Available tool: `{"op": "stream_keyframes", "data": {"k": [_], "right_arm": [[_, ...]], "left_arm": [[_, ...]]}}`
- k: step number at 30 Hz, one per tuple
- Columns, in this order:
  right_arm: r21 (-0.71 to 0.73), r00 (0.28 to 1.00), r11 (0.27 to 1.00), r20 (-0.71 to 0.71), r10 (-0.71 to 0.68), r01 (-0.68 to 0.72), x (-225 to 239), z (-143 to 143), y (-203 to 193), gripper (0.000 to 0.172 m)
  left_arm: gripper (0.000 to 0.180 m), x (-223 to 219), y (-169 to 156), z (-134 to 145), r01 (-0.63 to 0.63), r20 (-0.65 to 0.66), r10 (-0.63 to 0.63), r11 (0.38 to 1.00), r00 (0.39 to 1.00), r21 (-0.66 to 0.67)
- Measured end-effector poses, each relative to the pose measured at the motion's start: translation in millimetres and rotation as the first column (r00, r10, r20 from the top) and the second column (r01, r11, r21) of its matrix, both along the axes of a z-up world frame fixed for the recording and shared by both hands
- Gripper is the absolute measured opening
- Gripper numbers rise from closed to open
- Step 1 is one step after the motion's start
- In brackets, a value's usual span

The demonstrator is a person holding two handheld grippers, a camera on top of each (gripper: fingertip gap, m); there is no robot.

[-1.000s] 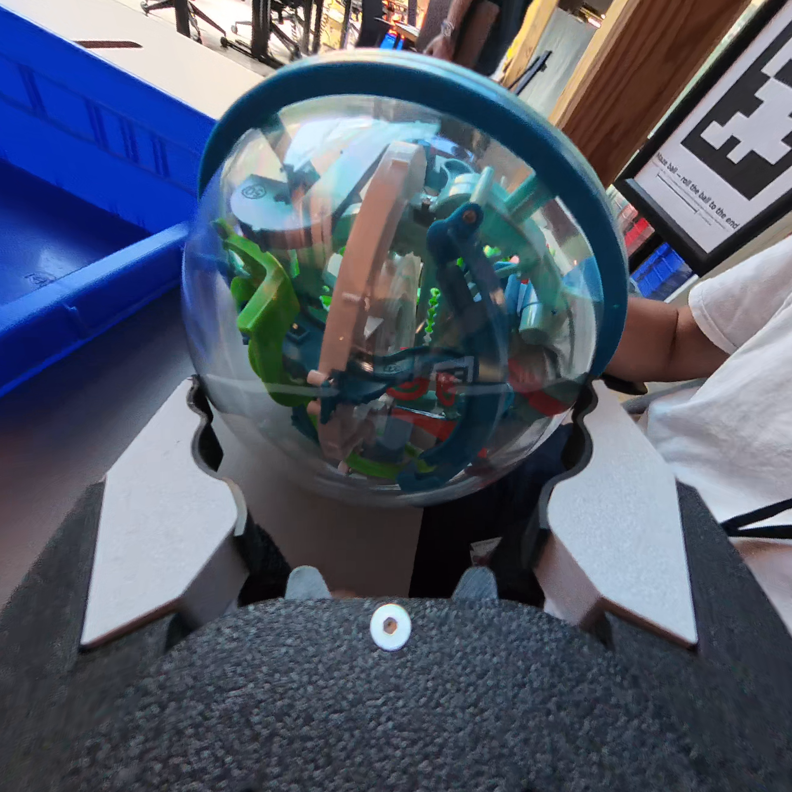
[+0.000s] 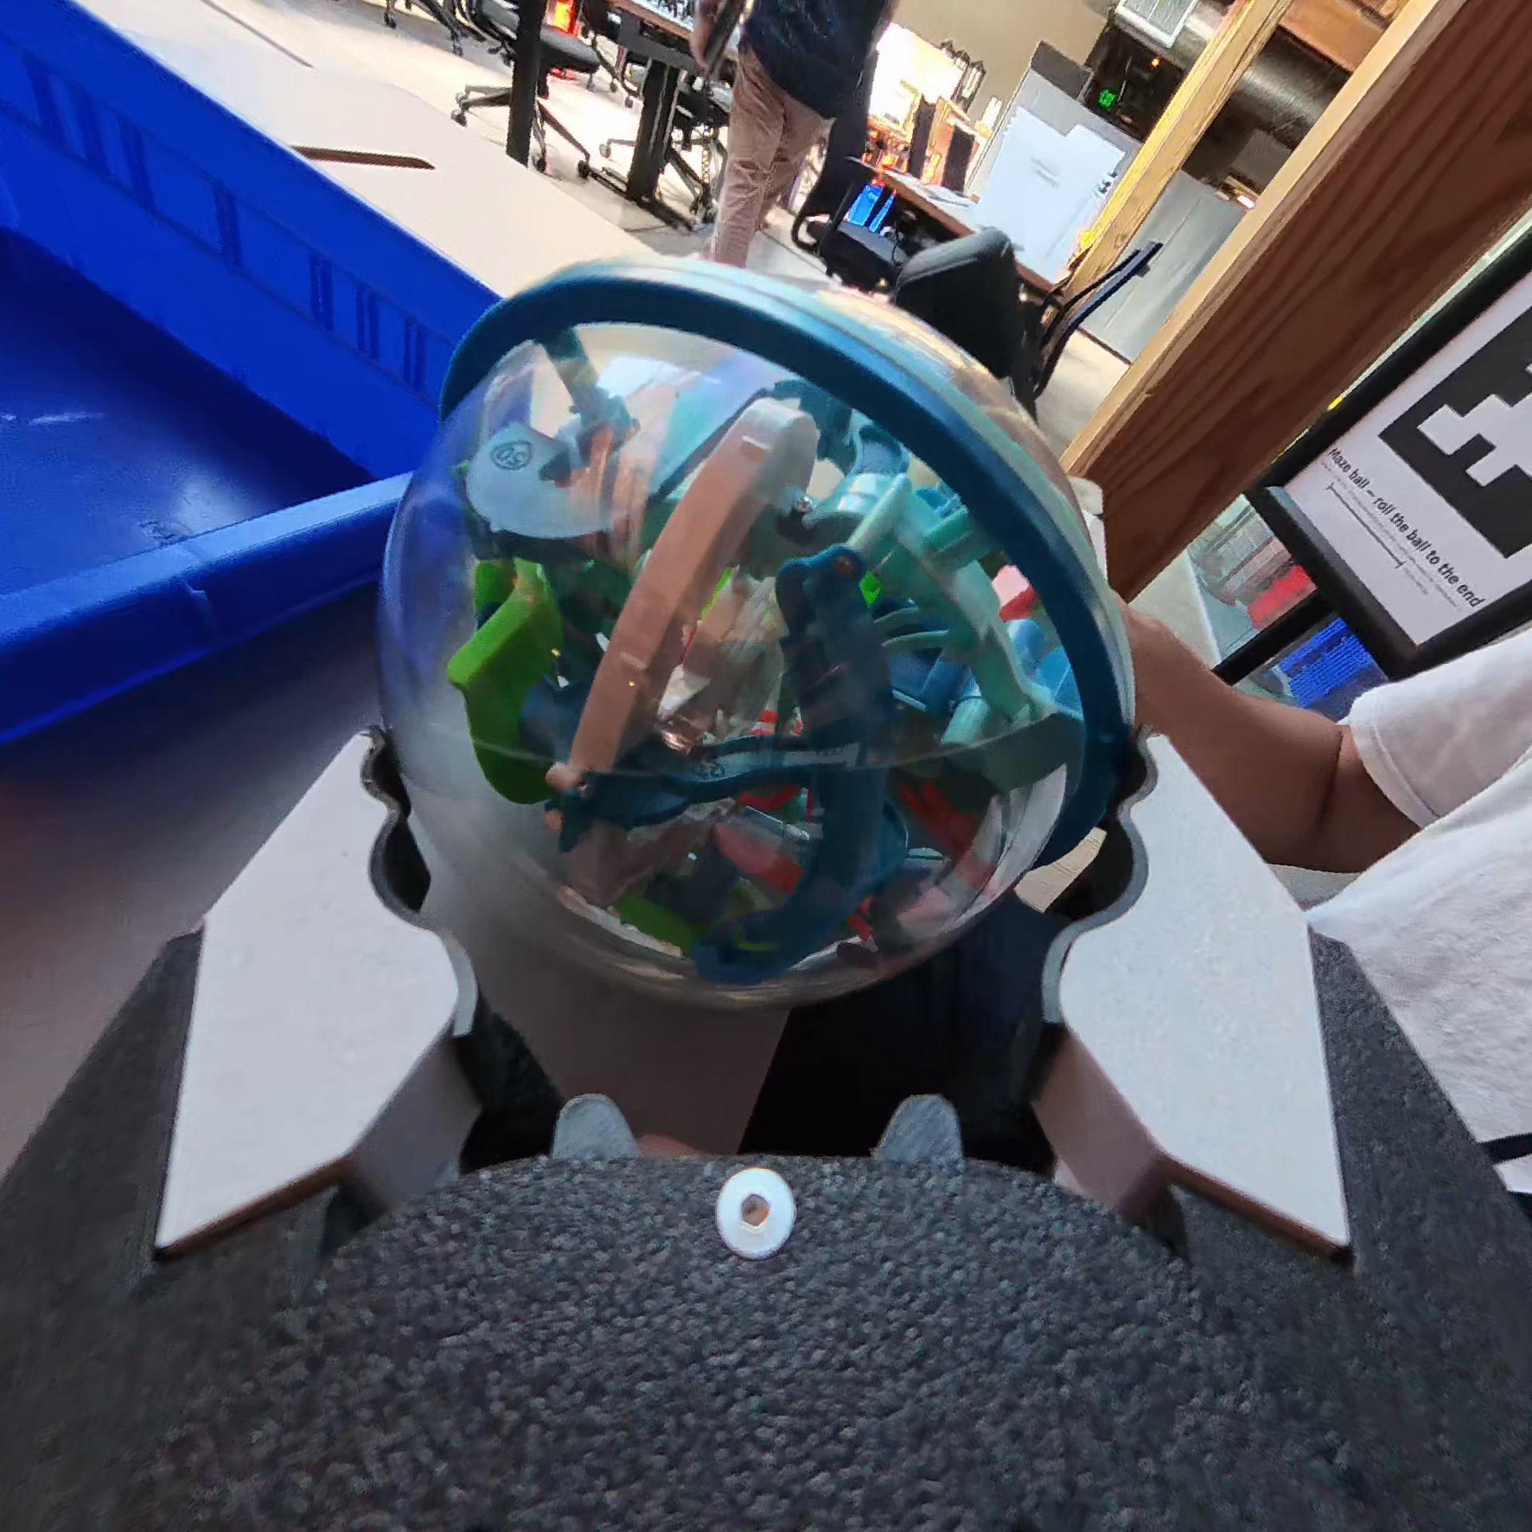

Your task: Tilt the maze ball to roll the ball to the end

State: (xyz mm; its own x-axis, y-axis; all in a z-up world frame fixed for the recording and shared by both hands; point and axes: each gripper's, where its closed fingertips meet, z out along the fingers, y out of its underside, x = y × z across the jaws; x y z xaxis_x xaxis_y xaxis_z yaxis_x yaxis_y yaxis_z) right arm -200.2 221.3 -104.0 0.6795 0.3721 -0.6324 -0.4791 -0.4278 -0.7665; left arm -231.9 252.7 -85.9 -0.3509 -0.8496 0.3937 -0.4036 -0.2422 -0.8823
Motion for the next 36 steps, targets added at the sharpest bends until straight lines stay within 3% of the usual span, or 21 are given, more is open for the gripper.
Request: {"op": "stream_keyframes", "data": {"k": [8, 21, 36], "right_arm": [[0.000, 0.999, 0.999, -0.020, -0.050, 0.050, -4.8, -2.2, 1.5, 0.152], [-0.076, 0.996, 0.994, -0.056, 0.071, -0.075, -12.0, -12.4, -9.7, 0.152], [-0.088, 0.994, 0.990, -0.038, 0.104, -0.107, -19.3, -19.9, -9.3, 0.151]], "left_arm": [[0.159, -1.9, 3.5, -1.4, 0.105, -0.061, -0.102, 0.993, 0.993, 0.057], [0.159, 7.9, -0.9, 10.7, 0.218, -0.112, -0.202, 0.964, 0.973, 0.150], [0.159, 9.6, 0.9, 14.5, 0.290, -0.115, -0.271, 0.932, 0.956, 0.219]]}}
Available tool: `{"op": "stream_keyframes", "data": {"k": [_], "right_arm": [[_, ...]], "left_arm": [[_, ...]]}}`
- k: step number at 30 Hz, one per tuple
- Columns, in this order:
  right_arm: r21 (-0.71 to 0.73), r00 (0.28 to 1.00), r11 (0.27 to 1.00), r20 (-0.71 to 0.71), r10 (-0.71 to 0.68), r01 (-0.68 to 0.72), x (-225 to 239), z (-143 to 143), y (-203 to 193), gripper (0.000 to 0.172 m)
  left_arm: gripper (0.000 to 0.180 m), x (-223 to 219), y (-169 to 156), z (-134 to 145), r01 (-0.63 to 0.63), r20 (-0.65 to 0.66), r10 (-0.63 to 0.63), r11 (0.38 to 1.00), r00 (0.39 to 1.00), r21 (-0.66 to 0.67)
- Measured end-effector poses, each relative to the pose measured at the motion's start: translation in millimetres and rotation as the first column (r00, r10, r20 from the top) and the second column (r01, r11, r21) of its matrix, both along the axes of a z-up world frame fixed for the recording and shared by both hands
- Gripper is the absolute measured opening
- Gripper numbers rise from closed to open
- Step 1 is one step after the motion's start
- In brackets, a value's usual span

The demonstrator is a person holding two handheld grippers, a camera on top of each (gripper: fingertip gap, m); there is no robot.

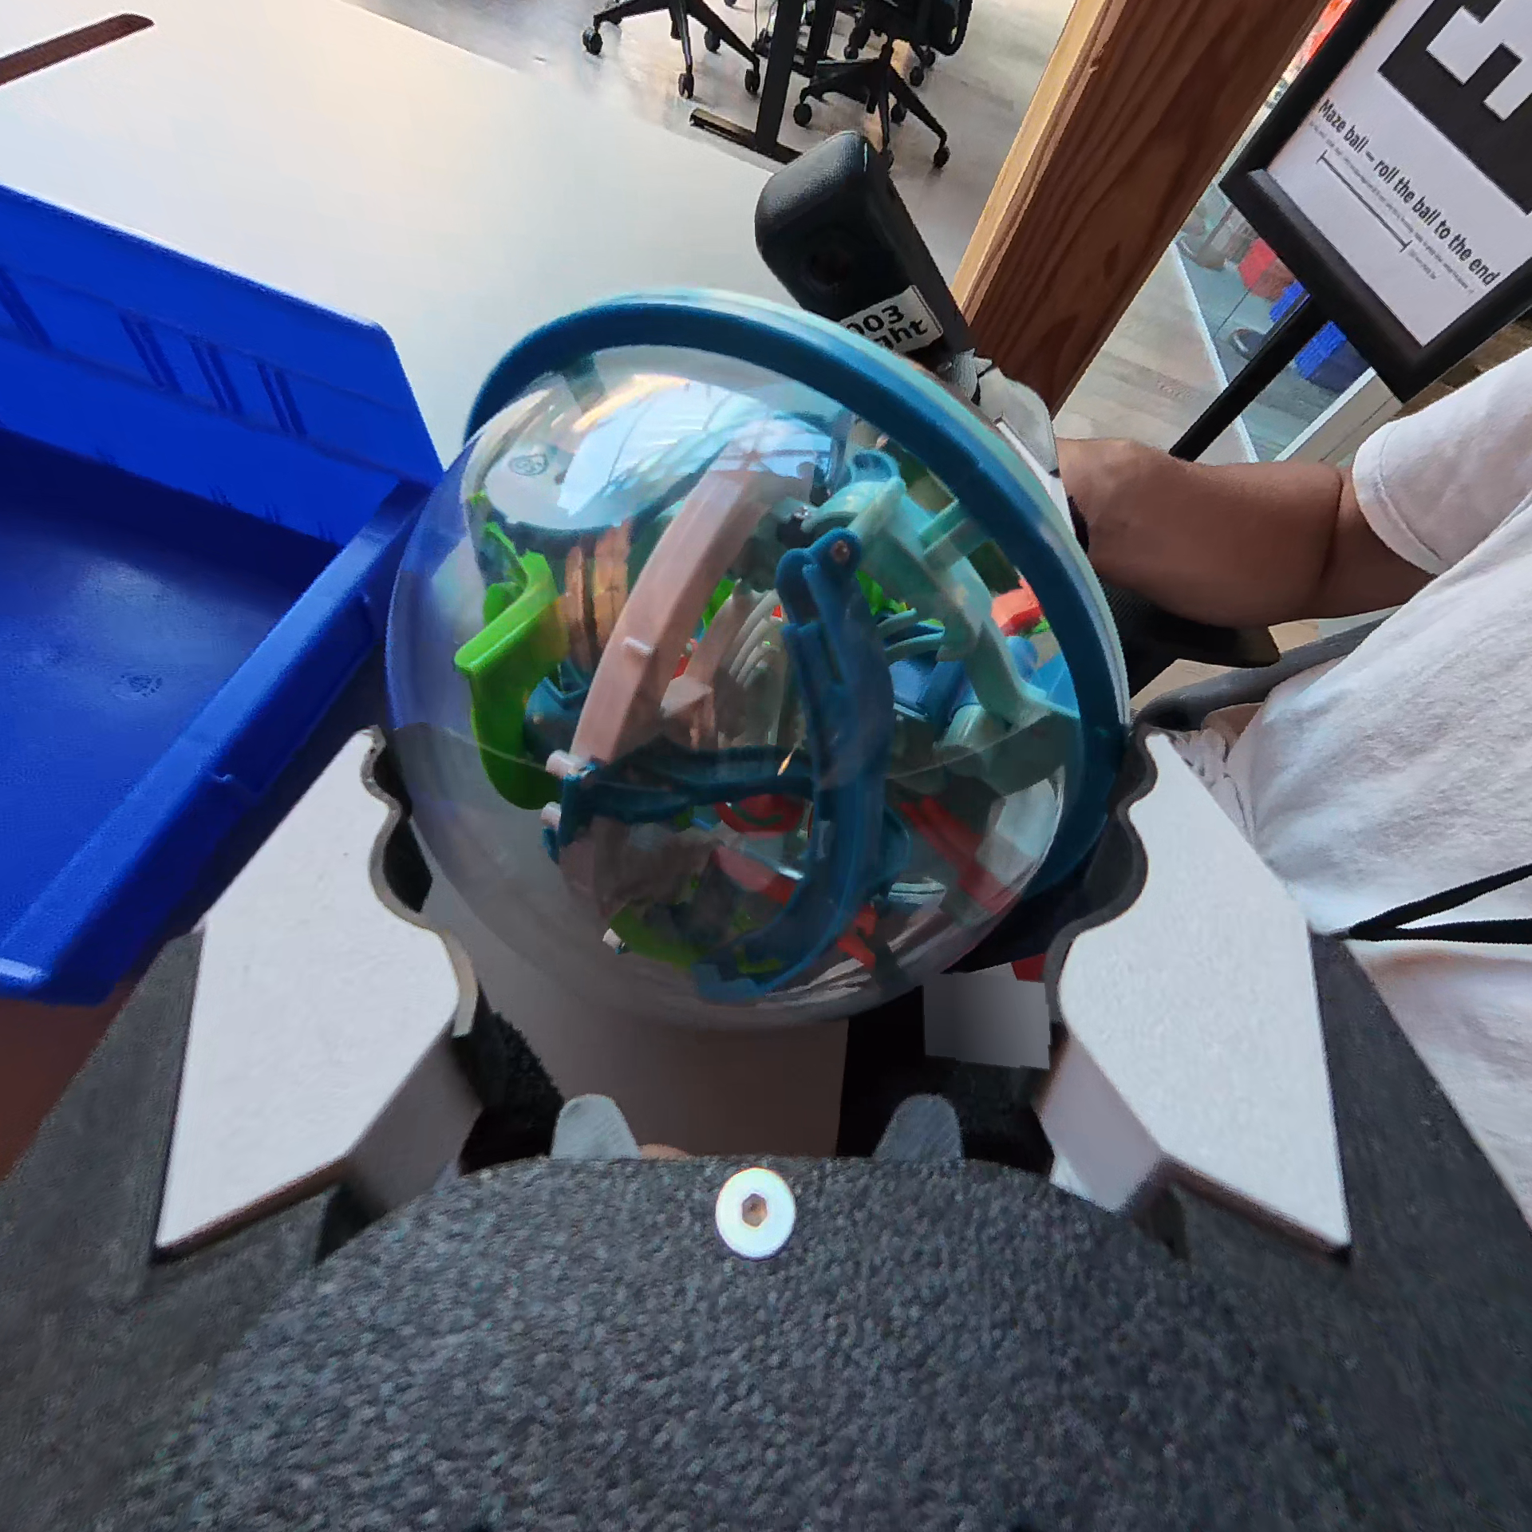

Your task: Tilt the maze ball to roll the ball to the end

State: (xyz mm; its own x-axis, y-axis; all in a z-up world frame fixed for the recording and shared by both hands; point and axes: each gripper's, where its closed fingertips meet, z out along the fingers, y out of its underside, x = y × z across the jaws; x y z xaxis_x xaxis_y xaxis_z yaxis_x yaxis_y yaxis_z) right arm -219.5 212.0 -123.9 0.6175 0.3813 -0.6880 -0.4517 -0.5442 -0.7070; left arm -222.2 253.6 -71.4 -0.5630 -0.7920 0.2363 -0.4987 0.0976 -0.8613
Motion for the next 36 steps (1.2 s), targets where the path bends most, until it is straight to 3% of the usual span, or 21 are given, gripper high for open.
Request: {"op": "stream_keyframes", "data": {"k": [12, 19, 25, 27, 36], "right_arm": [[0.003, 1.000, 1.000, -0.022, 0.009, -0.009, 5.0, 4.2, -5.2, 0.152], [0.078, 0.992, 0.989, -0.009, -0.122, 0.123, 43.4, 32.0, -1.6, 0.150], [0.115, 0.994, 0.990, 0.052, -0.093, 0.087, 36.8, 47.4, 8.0, 0.148], [0.100, 0.987, 0.991, 0.121, -0.106, 0.094, 34.4, 39.9, 11.4, 0.147], [0.063, 0.986, 0.989, 0.085, -0.140, 0.135, 29.8, 38.4, 13.7, 0.147]], "left_arm": [[0.158, 2.3, 0.7, 1.7, 0.060, 0.005, -0.060, 0.998, 0.998, 0.014], [0.158, 5.1, -0.8, 3.1, 0.077, 0.005, -0.077, 0.997, 0.997, 0.010], [0.158, 5.7, -2.5, 4.1, 0.099, 0.028, -0.099, 0.995, 0.995, 0.006], [0.158, 6.3, -1.8, 4.4, 0.090, 0.031, -0.090, 0.996, 0.995, -0.007], [0.159, -26.8, 5.2, -4.9, -0.044, 0.050, 0.053, 0.986, 0.997, -0.161]]}}
